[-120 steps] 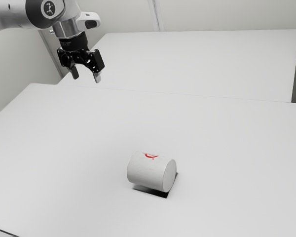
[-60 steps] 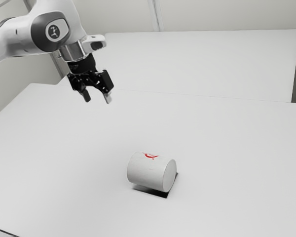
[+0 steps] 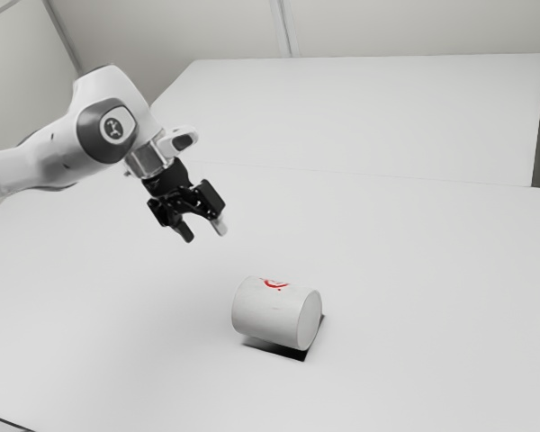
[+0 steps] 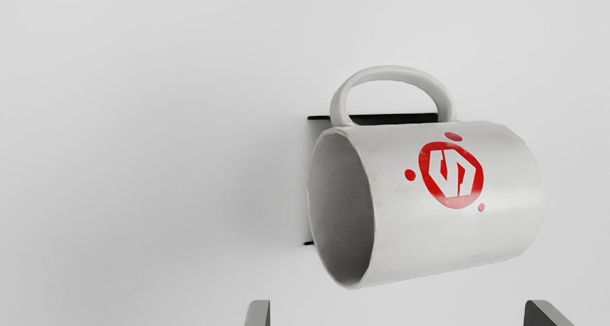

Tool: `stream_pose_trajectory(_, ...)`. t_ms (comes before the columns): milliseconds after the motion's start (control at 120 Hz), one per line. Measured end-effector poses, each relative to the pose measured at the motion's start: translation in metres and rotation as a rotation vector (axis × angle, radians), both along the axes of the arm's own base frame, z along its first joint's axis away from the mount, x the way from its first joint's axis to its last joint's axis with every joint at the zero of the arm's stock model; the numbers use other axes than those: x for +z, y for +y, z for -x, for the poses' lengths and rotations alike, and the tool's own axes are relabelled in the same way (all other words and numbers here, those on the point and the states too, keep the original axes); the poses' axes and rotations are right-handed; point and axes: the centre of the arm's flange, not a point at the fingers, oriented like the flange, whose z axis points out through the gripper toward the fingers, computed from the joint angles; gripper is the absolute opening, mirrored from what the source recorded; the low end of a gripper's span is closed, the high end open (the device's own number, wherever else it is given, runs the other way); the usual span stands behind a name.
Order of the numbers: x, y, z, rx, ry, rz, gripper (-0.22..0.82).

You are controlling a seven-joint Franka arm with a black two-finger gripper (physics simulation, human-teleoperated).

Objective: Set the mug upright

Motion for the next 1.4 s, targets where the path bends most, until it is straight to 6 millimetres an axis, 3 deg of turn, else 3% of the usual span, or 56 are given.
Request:
stream_pose_trajectory(308, -0.065, 0.001, 0.018, 0.066, -0.033, 0.173, 0.58)
stream_pose_trajectory(775, -0.124, 0.001, 0.035, 0.134, -0.102, 0.38, 0.57)
stream_pose_trajectory(1075, -0.152, -0.005, 0.046, 0.165, -0.169, 0.523, 0.57)
stream_pose_trajectory(1400, -0.166, -0.017, 0.058, 0.119, -0.198, 0.646, 0.57)
